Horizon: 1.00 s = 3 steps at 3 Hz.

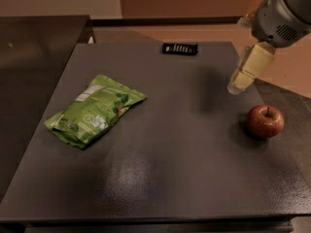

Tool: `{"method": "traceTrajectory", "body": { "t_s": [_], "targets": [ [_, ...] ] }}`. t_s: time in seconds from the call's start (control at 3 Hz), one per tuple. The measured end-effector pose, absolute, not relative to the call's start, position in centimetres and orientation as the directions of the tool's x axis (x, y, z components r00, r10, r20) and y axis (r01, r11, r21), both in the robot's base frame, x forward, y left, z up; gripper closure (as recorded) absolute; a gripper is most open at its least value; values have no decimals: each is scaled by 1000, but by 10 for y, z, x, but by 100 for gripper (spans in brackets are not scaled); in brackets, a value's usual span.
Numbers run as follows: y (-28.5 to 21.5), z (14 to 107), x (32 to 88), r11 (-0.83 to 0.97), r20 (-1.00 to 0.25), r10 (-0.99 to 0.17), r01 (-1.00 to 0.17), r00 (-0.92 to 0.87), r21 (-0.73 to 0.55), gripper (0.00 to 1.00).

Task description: Pick rxbar chocolate

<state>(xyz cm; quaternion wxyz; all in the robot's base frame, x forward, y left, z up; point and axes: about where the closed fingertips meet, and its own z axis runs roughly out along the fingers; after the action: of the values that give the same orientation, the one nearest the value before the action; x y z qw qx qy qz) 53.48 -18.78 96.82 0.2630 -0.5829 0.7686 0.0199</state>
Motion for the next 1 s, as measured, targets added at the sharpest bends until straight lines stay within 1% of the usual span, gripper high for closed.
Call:
{"method": "traceTrajectory", "body": {
  "t_s": [0.67,1.0],
  "targets": [
    [-174,941,631,402,-584,-786,-887,-205,-229,0],
    [-168,925,675,445,-636,-738,-871,-225,-209,0]
  ]
}}
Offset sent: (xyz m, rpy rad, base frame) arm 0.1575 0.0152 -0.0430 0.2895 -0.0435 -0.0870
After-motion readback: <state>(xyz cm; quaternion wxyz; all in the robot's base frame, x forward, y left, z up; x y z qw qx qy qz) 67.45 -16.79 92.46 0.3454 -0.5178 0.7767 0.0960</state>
